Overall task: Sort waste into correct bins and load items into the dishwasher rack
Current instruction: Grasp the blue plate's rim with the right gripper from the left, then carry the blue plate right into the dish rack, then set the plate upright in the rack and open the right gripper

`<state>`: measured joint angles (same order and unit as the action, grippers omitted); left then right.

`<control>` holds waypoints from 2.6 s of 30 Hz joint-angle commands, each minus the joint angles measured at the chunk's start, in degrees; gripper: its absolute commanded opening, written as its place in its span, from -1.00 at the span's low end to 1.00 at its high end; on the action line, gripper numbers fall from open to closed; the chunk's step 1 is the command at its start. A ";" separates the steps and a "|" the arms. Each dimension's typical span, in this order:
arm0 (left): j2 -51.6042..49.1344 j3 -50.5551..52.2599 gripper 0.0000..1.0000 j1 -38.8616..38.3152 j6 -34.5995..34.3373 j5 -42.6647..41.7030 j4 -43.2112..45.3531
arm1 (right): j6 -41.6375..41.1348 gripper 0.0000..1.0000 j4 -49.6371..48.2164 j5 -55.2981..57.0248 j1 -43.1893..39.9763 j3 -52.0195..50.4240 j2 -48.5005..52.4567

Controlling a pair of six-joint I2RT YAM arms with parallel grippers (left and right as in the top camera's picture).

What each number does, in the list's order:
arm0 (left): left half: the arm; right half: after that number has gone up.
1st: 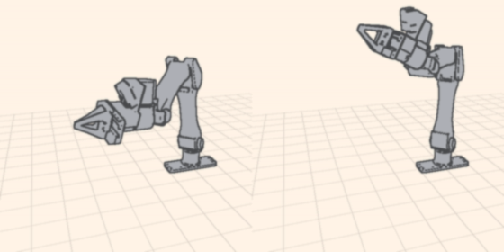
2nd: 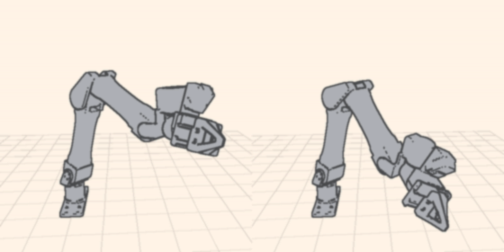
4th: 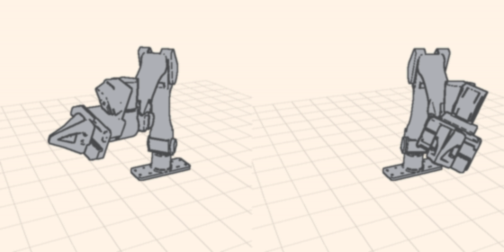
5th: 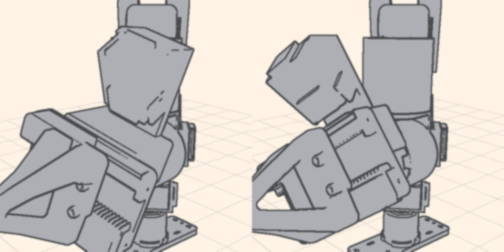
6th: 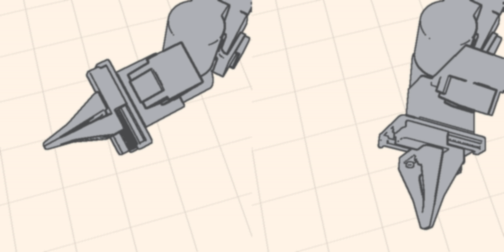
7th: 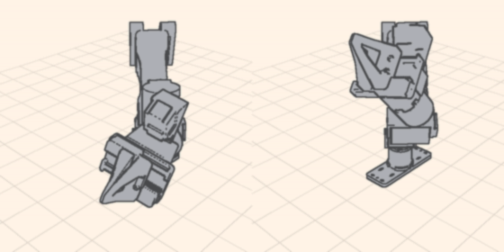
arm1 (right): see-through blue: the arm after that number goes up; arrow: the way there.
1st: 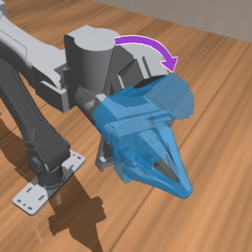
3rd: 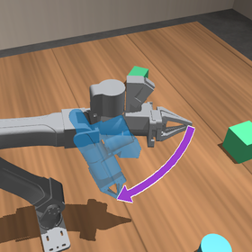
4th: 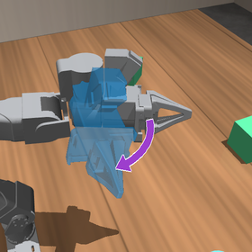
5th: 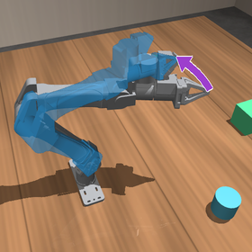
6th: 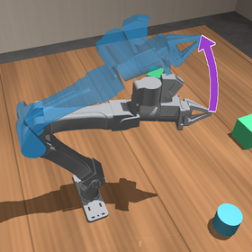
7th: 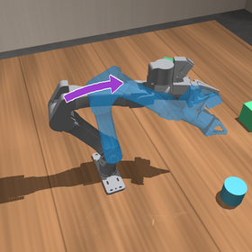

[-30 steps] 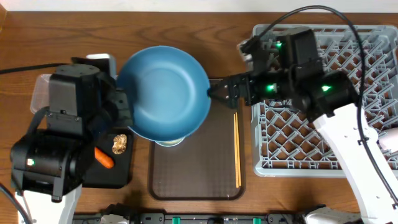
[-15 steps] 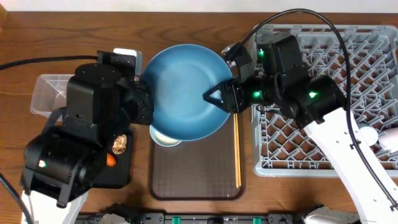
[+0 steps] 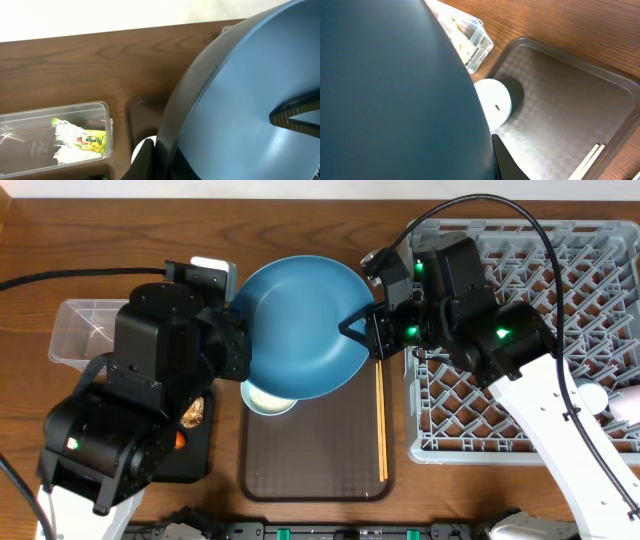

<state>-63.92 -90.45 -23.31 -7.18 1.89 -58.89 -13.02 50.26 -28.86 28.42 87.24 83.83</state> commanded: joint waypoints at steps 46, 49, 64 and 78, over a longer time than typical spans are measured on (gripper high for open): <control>0.31 -0.57 0.96 -0.66 -1.40 -3.41 0.70 | -19.39 -0.98 9.77 86.07 -32.74 -0.02 -4.44; 0.31 -0.57 0.96 -0.68 -1.40 -3.41 0.68 | -18.16 -0.97 9.55 88.21 -32.74 -0.02 -1.49; 0.26 -0.52 0.96 -0.66 -1.38 -3.41 -0.79 | -18.21 -0.98 4.61 91.25 -33.33 -0.02 12.02; -1.66 -0.52 0.96 -0.68 -1.40 -3.41 -1.49 | -18.16 -0.97 -0.20 91.25 -35.28 -0.02 17.66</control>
<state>-64.58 -90.45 -23.79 -8.73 -1.19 -60.18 -30.39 50.24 59.92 -6.66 87.02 99.96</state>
